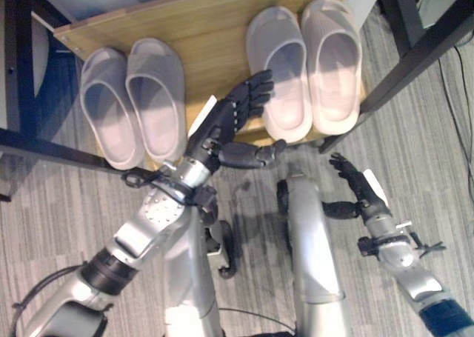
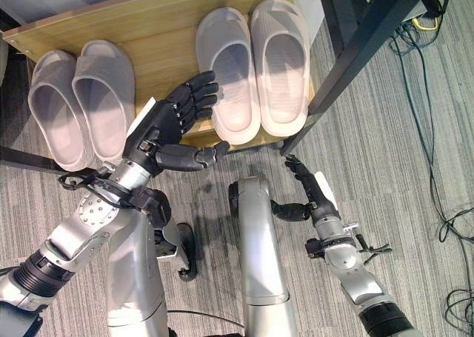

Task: Arrange the slippers neatly on the shoe rack.

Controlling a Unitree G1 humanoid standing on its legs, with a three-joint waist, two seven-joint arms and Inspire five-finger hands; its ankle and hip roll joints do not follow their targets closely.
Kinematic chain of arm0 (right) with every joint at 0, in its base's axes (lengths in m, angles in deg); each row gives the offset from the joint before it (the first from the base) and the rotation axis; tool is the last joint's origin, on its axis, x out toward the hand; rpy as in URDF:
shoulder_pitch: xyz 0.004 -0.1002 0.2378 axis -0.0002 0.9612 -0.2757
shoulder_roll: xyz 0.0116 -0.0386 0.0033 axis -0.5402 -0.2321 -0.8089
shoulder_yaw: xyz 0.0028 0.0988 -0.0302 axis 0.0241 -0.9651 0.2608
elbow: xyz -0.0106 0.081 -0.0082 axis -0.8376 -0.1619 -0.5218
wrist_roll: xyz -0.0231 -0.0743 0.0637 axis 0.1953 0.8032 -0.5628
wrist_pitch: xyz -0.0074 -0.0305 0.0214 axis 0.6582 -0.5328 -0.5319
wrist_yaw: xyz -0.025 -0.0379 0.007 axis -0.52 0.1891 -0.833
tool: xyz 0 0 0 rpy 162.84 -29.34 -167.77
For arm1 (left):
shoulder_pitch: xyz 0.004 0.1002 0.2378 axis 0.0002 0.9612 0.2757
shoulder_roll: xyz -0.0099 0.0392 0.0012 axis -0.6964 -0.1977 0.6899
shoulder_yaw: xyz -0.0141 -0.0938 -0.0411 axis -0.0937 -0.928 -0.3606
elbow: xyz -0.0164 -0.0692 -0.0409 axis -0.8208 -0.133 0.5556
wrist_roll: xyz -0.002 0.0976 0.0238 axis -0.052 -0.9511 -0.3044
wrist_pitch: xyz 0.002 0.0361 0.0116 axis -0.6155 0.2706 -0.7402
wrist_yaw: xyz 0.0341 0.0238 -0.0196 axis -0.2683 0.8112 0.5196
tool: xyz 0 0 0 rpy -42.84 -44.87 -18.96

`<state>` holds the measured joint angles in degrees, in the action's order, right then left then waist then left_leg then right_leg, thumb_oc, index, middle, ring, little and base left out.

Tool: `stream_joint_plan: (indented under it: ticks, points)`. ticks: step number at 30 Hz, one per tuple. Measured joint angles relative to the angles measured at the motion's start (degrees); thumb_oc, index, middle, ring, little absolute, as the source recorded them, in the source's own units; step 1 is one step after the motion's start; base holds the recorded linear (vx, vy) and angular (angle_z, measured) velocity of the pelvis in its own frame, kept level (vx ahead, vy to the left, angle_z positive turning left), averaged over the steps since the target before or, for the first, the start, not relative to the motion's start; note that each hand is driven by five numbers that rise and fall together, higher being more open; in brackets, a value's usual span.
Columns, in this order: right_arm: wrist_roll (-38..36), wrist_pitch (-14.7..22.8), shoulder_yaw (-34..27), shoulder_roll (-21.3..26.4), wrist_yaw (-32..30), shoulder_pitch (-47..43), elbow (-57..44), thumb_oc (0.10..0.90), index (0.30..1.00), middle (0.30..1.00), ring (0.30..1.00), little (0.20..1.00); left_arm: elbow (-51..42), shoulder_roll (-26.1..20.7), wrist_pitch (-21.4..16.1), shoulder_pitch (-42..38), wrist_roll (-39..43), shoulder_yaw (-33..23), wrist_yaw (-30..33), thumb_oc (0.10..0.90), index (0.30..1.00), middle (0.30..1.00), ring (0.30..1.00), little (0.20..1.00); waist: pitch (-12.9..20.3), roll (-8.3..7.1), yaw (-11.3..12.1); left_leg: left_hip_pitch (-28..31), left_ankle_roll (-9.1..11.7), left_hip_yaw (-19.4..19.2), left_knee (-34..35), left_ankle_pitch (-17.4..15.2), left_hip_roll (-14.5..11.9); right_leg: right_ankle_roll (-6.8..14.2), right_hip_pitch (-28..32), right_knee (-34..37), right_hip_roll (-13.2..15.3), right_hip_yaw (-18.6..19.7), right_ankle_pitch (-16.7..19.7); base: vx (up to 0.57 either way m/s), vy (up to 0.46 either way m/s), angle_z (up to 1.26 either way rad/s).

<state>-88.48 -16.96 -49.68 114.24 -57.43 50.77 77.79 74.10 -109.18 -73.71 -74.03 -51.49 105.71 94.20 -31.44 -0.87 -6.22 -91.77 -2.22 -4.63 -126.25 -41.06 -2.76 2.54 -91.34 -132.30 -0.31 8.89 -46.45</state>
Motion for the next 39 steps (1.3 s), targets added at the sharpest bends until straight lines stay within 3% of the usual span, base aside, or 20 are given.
stream_joint_plan:
  ticks: [4,10,14,17,19,20,22,27,29,30,31,34,39]
  points:
    - [0.1,0.0,0.0,0.0,0.0,0.0,0.1,0.8,0.9,0.9,0.9,0.9,-1.1,-1.8,-0.2,1.2,-1.7,-3.1,0.1,0.8,0.9,0.9,0.9,0.9,0.0,0.01,0.0,0.1,0.1,0.1,0.0,0.0,0.0,0.0,0.0,-0.1,0.0,0.0,0.0,0.0,0.0,0.0]
    - [0.9,0.1,-0.7,0.0,-0.5,1.0,0.1,0.8,0.9,0.9,0.9,0.9,-7.4,-2.0,-2.2,10.5,-2.4,-15.1,2.2,0.8,0.9,0.9,0.9,0.9,0.0,0.02,1.3,0.1,0.7,0.2,0.0,0.2,0.0,-0.1,0.0,-0.1,0.0,-0.1,-0.1,0.0,-0.007,0.0]
    - [2.5,0.1,-1.9,0.0,-1.6,0.9,0.2,0.8,0.9,0.9,0.9,0.9,-7.7,-0.8,-2.8,13.6,-4.0,-18.0,2.4,0.8,0.9,0.9,0.9,0.9,0.0,-0.01,2.5,0.5,0.5,-0.2,4.5,1.3,-0.1,-1.9,0.3,3.7,0.5,-0.1,0.3,-0.09,-0.01,0.06]
    - [3.6,-0.9,-3.7,0.4,-2.1,-2.1,0.6,0.8,0.9,0.9,0.9,0.9,-7.4,1.6,-3.0,12.3,-4.8,-18.3,2.2,0.8,0.9,0.9,0.9,0.9,0.2,0.23,4.3,2.4,0.8,-0.5,20.0,7.0,0.2,-2.2,1.0,18.8,1.1,-1.1,6.8,-0.26,0.112,-0.12]
    - [4.3,-0.9,-4.1,0.0,-2.8,-5.6,1.1,0.8,0.9,0.9,0.9,0.9,-6.0,5.7,-4.0,9.9,-5.1,-18.5,2.0,0.8,0.9,0.9,0.9,0.9,0.2,0.82,4.8,3.8,1.8,2.0,33.6,13.2,1.4,-2.6,3.4,33.5,1.8,-4.4,13.2,-0.2,0.079,-0.08]
    - [4.6,-0.9,-4.1,-0.5,-3.2,-6.7,1.2,0.8,0.9,0.9,0.9,0.9,-5.1,5.9,-4.0,9.2,-5.1,-18.4,1.8,0.8,0.9,0.9,0.9,0.9,0.2,0.79,4.8,5.1,1.8,3.4,37.3,14.6,1.8,-3.2,5.4,37.8,2.2,-5.9,14.8,-0.15,0.059,0.07]
    - [4.6,-0.8,-4.3,-0.9,-3.8,-7.4,0.3,0.8,0.9,0.9,0.9,0.9,-4.2,5.1,-3.9,9.1,-5.2,-18.4,1.7,0.8,0.9,0.9,0.9,0.9,0.3,0.77,5.0,8.1,3.5,5.6,41.8,16.1,1.9,-3.4,9.4,43.0,2.6,-8.2,15.7,-0.15,0.001,0.17]
    - [4.6,0.3,-6.5,-0.3,-4.0,-10.0,2.6,0.8,0.9,0.9,0.9,0.9,-0.5,6.7,-5.5,10.0,-7.2,-18.1,0.2,0.8,0.9,0.9,0.9,0.9,0.3,2.18,6.5,14.2,2.9,6.9,54.5,20.7,2.8,-4.9,16.7,55.9,4.4,-11.6,19.6,-0.22,-0.041,0.15]
    - [4.6,0.3,-4.3,-2.5,-3.2,-9.8,4.6,0.8,0.9,0.9,0.9,0.9,8.1,8.7,-5.9,11.2,-9.2,-15.1,-0.6,0.8,0.9,0.9,0.9,0.9,1.5,2.15,6.4,20.8,3.9,7.8,64.1,23.8,3.5,-4.3,23.1,65.0,4.7,-12.1,22.5,-0.12,-0.051,0.17]
    - [4.7,1.0,-2.7,-3.3,-2.9,-8.7,4.6,0.8,0.9,0.9,0.9,0.9,10.7,9.3,-5.9,13.1,-9.7,-13.5,-0.9,0.8,0.9,0.9,0.9,0.9,4.4,1.99,6.2,22.3,3.8,8.0,68.0,25.4,3.7,-4.1,24.5,68.8,4.8,-12.4,23.7,-0.1,-0.051,0.13]
    - [4.7,1.3,-2.2,-3.7,-2.5,-8.2,4.7,0.8,0.9,0.9,0.9,0.9,11.9,10.0,-5.8,14.8,-10.4,-13.0,-1.4,0.8,0.9,0.9,0.9,0.9,5.2,1.96,6.3,23.5,3.6,8.1,70.0,26.2,3.8,-4.1,25.8,70.6,4.8,-12.5,24.3,-0.19,-0.068,0.14]
    - [4.7,1.4,-0.1,-6.4,-0.6,-7.8,5.9,0.8,0.9,0.9,0.9,0.9,20.0,12.4,-5.5,17.0,-13.6,-9.7,-2.7,0.8,0.9,0.9,0.9,0.9,6.3,1.47,6.3,33.6,3.9,8.6,85.0,33.0,3.9,-3.4,35.2,84.4,4.9,-13.7,30.5,-0.08,-0.063,0.09]
    - [4.8,1.8,2.6,-9.3,2.4,-4.2,9.8,0.8,0.9,0.9,0.9,0.9,24.8,12.5,-5.1,23.3,-17.7,-8.1,-4.7,0.8,0.9,0.9,0.9,0.9,10.8,-1.41,6.3,46.7,4.2,9.9,102.3,39.8,3.8,-2.8,47.3,99.2,4.6,-15.5,35.2,0.07,-0.08,0.12]
